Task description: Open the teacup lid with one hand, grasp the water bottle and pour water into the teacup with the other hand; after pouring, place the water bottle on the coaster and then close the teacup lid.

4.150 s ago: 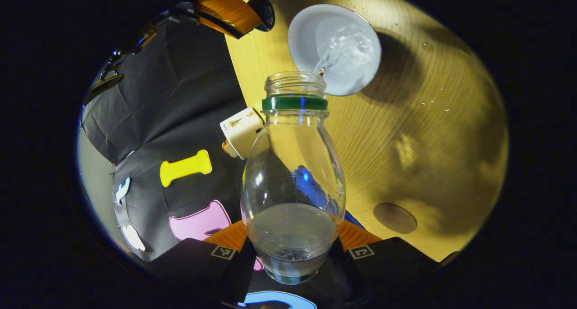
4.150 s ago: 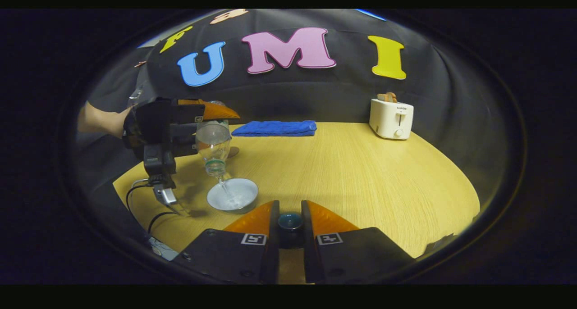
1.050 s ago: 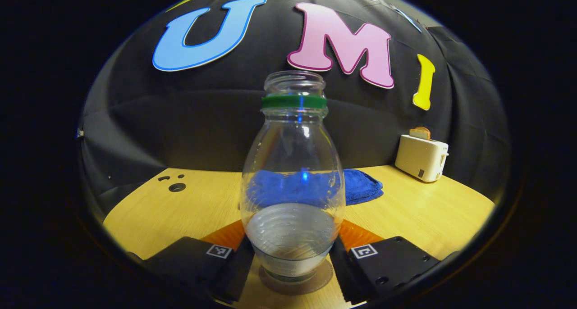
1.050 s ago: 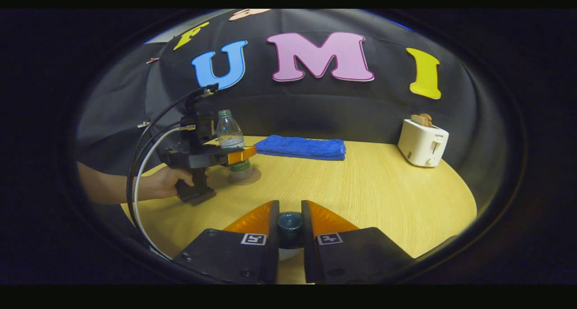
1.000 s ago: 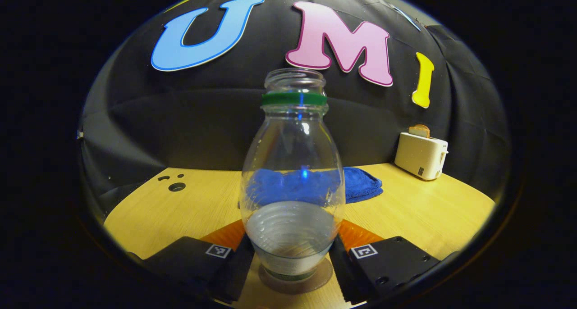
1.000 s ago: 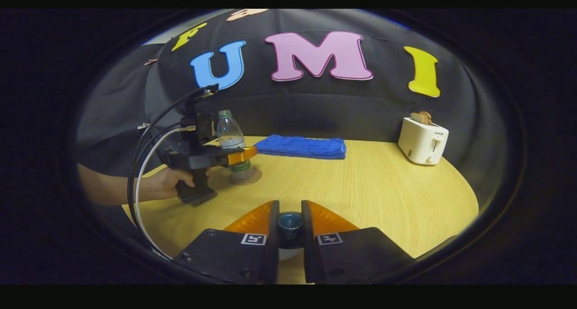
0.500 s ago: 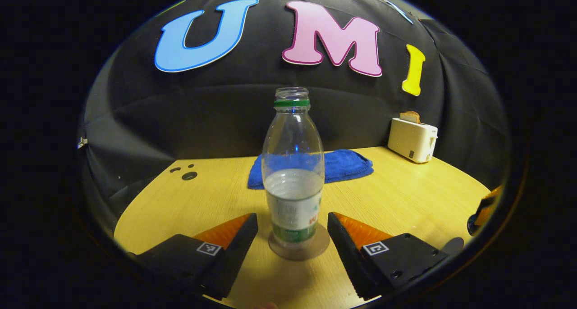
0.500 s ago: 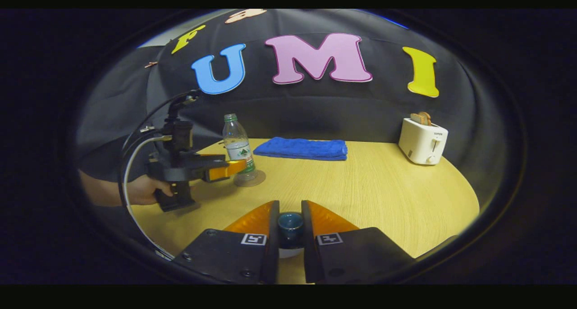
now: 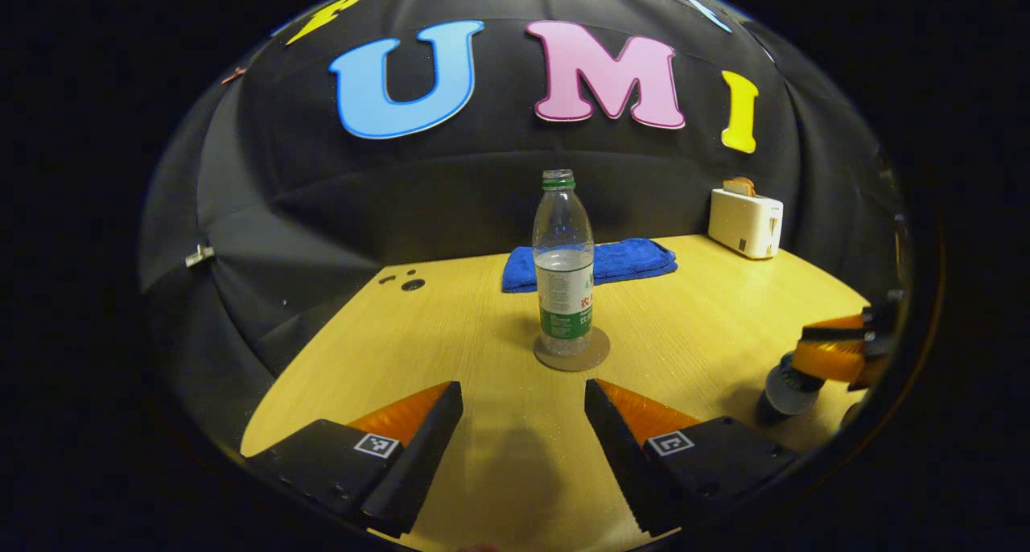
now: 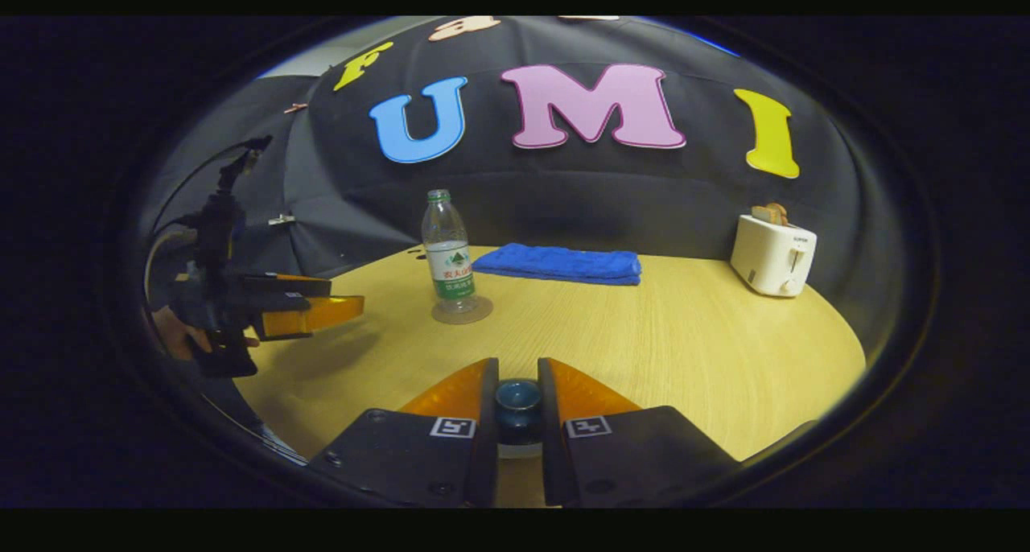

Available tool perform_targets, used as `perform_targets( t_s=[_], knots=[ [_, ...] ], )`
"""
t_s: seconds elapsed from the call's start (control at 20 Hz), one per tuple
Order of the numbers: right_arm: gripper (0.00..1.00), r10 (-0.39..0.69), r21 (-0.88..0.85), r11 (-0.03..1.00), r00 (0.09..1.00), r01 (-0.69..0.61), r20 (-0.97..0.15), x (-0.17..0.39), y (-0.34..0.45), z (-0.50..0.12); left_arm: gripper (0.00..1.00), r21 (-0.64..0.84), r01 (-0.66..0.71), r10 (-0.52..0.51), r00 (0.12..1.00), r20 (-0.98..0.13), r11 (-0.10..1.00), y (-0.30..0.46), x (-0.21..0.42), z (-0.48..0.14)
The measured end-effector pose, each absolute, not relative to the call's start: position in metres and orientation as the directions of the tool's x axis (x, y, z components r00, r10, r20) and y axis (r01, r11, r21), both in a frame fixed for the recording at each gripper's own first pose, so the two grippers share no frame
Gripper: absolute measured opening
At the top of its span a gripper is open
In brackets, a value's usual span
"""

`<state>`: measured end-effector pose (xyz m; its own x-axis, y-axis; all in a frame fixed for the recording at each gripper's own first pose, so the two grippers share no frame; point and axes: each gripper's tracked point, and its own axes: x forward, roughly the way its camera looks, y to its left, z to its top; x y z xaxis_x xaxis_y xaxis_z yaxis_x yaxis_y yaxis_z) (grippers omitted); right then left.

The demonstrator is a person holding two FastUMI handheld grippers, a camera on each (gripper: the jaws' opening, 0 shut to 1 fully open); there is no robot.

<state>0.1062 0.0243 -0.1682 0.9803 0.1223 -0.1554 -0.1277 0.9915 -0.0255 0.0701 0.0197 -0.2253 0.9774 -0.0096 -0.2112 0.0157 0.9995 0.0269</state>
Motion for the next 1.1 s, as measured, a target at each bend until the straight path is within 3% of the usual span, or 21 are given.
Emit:
perform_targets(
  t_s=[0.3, 0.55, 0.6, 0.65, 0.7, 0.8, 0.85, 0.9, 0.95, 1.1],
  knots=[
    [0.22, 0.137, -0.026, 0.99, 0.981, -0.142, -0.139, 0.107, 0.029, -0.185, 0.96, -0.064, -0.026, 0.011, 0.977, -0.211, 0.998, 0.018, 0.064, -0.23],
    [0.36, 0.153, -0.019, 0.987, 0.979, -0.157, -0.136, 0.104, 0.026, -0.183, 0.97, -0.055, 0.001, -0.012, 0.981, -0.196, 0.998, 0.004, 0.062, -0.22],
    [0.4, 0.149, -0.011, 0.988, 0.98, -0.151, -0.134, 0.102, 0.023, -0.178, 0.97, -0.049, 0.004, -0.014, 0.982, -0.189, 0.999, 0.002, 0.062, -0.215],
    [0.54, 0.141, -0.011, 0.99, 0.982, -0.144, -0.128, 0.102, 0.02, -0.172, 0.97, -0.043, 0.007, -0.014, 0.983, -0.182, 0.999, 0.001, 0.06, -0.207],
    [0.6, 0.14, -0.013, 0.99, 0.983, -0.143, -0.122, 0.101, 0.018, -0.164, 0.97, -0.039, 0.009, -0.015, 0.985, -0.173, 0.999, -0.001, 0.058, -0.199],
    [0.93, 0.124, -0.021, 0.992, 0.986, -0.127, -0.108, 0.097, 0.01, -0.146, 0.97, -0.035, 0.008, -0.013, 0.988, -0.155, 0.999, -0.004, 0.053, -0.178],
    [0.88, 0.112, -0.021, 0.993, 0.989, -0.115, -0.101, 0.095, 0.005, -0.134, 0.97, -0.035, 0.005, -0.01, 0.99, -0.141, 0.999, -0.005, 0.049, -0.163],
    [0.89, 0.106, -0.015, 0.994, 0.99, -0.108, -0.095, 0.093, 0.001, -0.121, 0.97, -0.036, 0.002, -0.006, 0.992, -0.125, 0.999, -0.007, 0.044, -0.147],
    [1.0, 0.087, -0.016, 0.996, 0.992, -0.089, -0.089, 0.088, -0.005, -0.107, 0.96, -0.037, -0.005, 0.001, 0.994, -0.106, 0.999, -0.008, 0.037, -0.13],
    [1.0, 0.037, -0.034, 0.999, 0.998, -0.039, -0.058, 0.073, -0.021, -0.06, 0.96, -0.034, -0.049, 0.048, 0.998, -0.029, 0.998, -0.007, 0.019, -0.07]
  ],
)
